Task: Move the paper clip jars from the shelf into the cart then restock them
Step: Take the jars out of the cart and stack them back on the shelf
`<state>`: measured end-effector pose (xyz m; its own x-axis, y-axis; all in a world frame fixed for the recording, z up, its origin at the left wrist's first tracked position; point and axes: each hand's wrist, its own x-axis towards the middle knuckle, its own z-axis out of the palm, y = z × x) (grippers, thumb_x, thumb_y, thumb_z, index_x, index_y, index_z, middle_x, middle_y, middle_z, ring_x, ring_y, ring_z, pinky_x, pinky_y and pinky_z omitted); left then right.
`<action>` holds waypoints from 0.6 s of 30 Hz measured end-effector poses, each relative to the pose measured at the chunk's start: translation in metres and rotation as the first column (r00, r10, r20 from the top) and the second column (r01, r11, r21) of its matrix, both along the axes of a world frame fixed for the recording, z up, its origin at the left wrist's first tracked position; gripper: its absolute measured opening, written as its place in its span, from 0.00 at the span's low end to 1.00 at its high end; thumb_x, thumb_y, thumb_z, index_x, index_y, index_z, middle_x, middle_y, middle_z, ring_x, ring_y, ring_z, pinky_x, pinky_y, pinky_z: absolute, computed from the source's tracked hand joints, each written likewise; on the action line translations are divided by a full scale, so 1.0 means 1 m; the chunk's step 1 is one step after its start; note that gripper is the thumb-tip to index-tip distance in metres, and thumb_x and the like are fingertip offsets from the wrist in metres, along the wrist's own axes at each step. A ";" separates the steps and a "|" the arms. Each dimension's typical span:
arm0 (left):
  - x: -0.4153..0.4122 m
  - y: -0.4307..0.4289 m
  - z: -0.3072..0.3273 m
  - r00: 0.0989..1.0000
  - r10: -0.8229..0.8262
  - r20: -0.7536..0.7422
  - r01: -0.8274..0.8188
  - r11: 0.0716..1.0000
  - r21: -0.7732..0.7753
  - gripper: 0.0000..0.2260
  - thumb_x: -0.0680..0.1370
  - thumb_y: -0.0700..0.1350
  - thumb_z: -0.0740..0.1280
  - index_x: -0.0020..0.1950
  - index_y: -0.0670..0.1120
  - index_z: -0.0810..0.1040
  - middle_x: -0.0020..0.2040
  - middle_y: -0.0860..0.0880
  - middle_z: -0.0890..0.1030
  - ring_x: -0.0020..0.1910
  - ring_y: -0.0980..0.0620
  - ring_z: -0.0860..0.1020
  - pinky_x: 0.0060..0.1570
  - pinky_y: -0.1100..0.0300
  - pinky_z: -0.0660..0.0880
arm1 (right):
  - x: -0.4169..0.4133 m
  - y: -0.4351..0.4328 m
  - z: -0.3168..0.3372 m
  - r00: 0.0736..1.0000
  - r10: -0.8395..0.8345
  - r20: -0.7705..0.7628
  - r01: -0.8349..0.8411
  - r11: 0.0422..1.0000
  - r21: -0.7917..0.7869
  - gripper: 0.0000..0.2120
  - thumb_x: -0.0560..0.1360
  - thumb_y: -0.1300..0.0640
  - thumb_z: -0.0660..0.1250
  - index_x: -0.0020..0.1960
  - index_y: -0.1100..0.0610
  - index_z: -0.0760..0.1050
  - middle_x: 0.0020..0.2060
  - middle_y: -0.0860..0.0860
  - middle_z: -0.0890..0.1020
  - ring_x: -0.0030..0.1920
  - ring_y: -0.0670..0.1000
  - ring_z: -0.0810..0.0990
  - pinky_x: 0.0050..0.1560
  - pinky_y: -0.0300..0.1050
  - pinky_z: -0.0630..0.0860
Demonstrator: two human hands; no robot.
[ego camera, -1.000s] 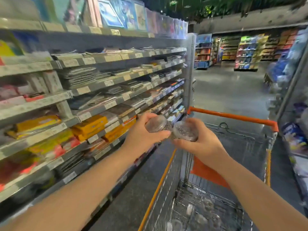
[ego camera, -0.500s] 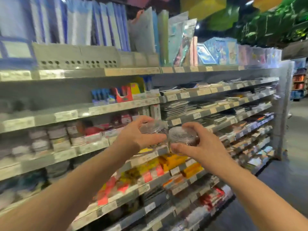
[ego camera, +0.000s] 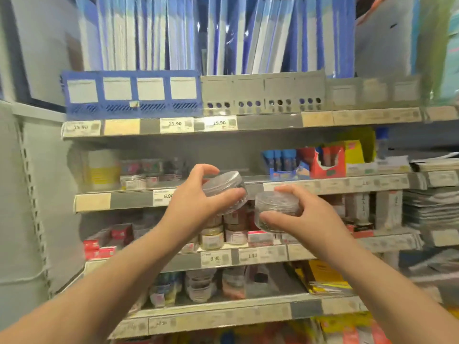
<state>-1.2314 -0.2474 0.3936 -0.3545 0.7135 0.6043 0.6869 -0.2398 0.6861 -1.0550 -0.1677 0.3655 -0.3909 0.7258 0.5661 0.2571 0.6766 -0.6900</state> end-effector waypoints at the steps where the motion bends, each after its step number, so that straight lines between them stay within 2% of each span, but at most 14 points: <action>1: -0.012 0.006 0.001 0.999 0.034 -0.026 -0.034 0.999 -0.002 0.27 0.61 0.63 0.71 0.56 0.56 0.70 0.51 0.57 0.75 0.50 0.56 0.77 0.51 0.56 0.76 | -0.016 0.011 0.002 0.999 0.037 0.002 -0.037 0.999 0.006 0.27 0.63 0.41 0.72 0.60 0.40 0.69 0.49 0.37 0.76 0.49 0.39 0.75 0.45 0.35 0.71; 6: -0.070 0.031 0.012 0.975 0.203 -0.095 -0.203 0.979 0.011 0.19 0.66 0.59 0.73 0.51 0.56 0.72 0.47 0.54 0.78 0.45 0.57 0.78 0.46 0.59 0.77 | -0.089 0.059 0.027 0.979 0.203 -0.010 -0.202 0.978 0.055 0.26 0.62 0.40 0.71 0.58 0.40 0.69 0.46 0.36 0.76 0.47 0.37 0.75 0.45 0.35 0.72; 8: -0.093 0.039 0.019 0.958 0.268 -0.099 -0.266 0.963 0.032 0.19 0.65 0.59 0.74 0.51 0.56 0.72 0.46 0.54 0.79 0.43 0.56 0.79 0.45 0.58 0.78 | -0.116 0.077 0.040 0.968 0.252 0.001 -0.252 0.965 0.075 0.26 0.61 0.39 0.71 0.58 0.40 0.70 0.45 0.37 0.77 0.47 0.37 0.76 0.43 0.34 0.71; 11: -0.122 0.049 0.029 0.931 0.355 -0.090 -0.351 0.935 0.050 0.24 0.60 0.65 0.72 0.51 0.57 0.72 0.46 0.55 0.79 0.43 0.57 0.80 0.47 0.56 0.78 | -0.155 0.100 0.056 0.943 0.331 0.031 -0.332 0.939 0.091 0.28 0.62 0.38 0.71 0.60 0.42 0.71 0.48 0.40 0.78 0.47 0.40 0.77 0.43 0.35 0.71; 16: -0.162 0.065 0.042 0.898 0.418 -0.140 -0.421 0.907 0.011 0.22 0.66 0.60 0.72 0.55 0.55 0.71 0.49 0.56 0.78 0.45 0.58 0.78 0.46 0.60 0.76 | -0.209 0.129 0.074 0.925 0.362 0.114 -0.372 0.923 0.093 0.29 0.64 0.39 0.72 0.62 0.46 0.70 0.53 0.42 0.76 0.52 0.43 0.74 0.42 0.30 0.67; 18: -0.176 0.072 0.046 0.894 0.419 -0.158 -0.425 0.905 0.002 0.22 0.66 0.60 0.72 0.55 0.55 0.71 0.48 0.56 0.78 0.44 0.59 0.78 0.44 0.62 0.75 | -0.226 0.138 0.080 0.923 0.355 0.151 -0.369 0.927 0.076 0.30 0.64 0.39 0.72 0.62 0.48 0.71 0.51 0.43 0.78 0.50 0.43 0.76 0.41 0.31 0.69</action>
